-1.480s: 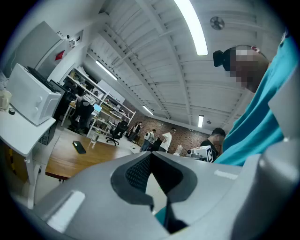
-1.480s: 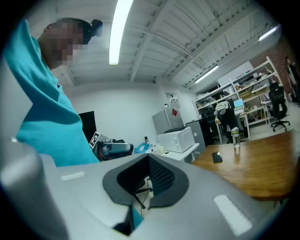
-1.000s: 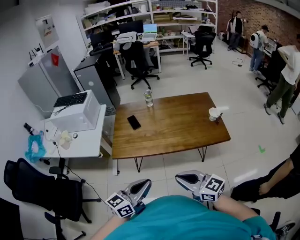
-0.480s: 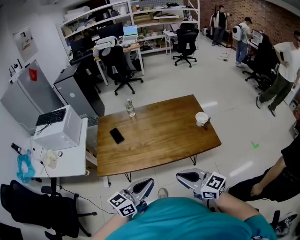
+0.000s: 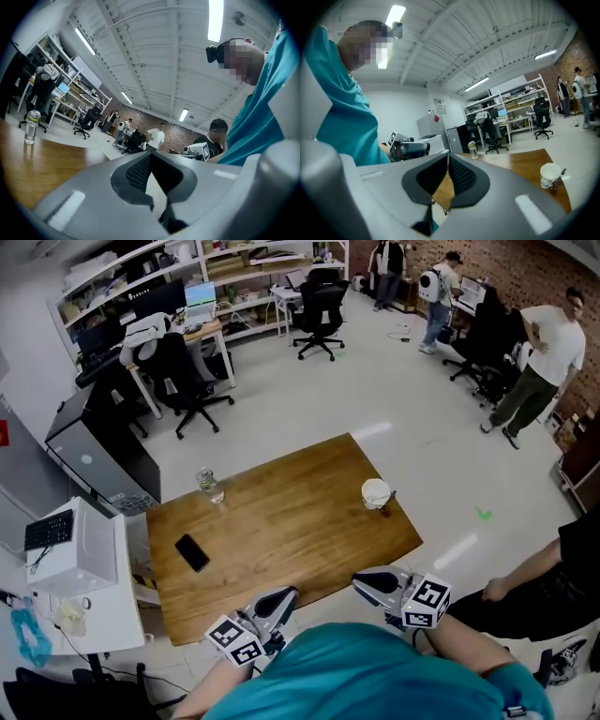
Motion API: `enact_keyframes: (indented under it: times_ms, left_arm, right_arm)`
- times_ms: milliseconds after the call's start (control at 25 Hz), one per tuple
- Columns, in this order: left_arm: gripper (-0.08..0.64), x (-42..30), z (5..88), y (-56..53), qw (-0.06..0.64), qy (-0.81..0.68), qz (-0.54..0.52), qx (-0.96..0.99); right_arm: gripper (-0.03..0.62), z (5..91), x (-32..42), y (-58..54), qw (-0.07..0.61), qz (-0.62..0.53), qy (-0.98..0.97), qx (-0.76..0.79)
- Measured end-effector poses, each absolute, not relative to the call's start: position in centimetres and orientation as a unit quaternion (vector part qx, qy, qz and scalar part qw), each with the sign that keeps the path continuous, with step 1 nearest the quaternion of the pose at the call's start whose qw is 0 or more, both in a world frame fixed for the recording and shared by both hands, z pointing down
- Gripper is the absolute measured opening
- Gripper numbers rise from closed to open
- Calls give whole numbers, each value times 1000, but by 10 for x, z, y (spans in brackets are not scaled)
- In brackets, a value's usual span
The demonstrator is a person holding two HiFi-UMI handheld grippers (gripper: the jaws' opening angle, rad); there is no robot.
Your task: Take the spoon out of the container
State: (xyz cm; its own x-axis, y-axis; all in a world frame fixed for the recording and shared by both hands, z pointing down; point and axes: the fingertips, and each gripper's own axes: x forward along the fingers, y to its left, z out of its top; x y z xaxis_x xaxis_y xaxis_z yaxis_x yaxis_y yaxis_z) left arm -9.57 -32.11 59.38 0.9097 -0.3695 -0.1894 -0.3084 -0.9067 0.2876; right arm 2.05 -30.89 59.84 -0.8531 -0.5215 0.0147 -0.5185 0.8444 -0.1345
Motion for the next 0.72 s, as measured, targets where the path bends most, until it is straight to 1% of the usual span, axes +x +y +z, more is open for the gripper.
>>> enact_keyframes:
  times_ms: [80,200,320,480,600,720]
  left_arm:
    - [-2,-76,598,-342,130,-169,-115,970]
    - [-2,-30,602,-368,124,-169,-102,973]
    - [-2,34,596,-391,104,-186,-84,973]
    - [-2,121,600,-431,113,-231,-84,963]
    - [-2,170,603,-462,99,-254,-69,960]
    - [-2,204,614,-482,99,-263,-45,959]
  right_arm:
    - [31,605,44,-336,5,-73,956,-284]
    - [58,621,102,-380,-4,-89,949,-302]
    - [62,632,182,-423,-12,-111,942,-316]
    - [77,669,292,-489,-15,-190,922,-336]
    - [93,712,338,-541,-52,-251,906,-338]
    - [120,758,360,-574,-84,-310,883,-342]
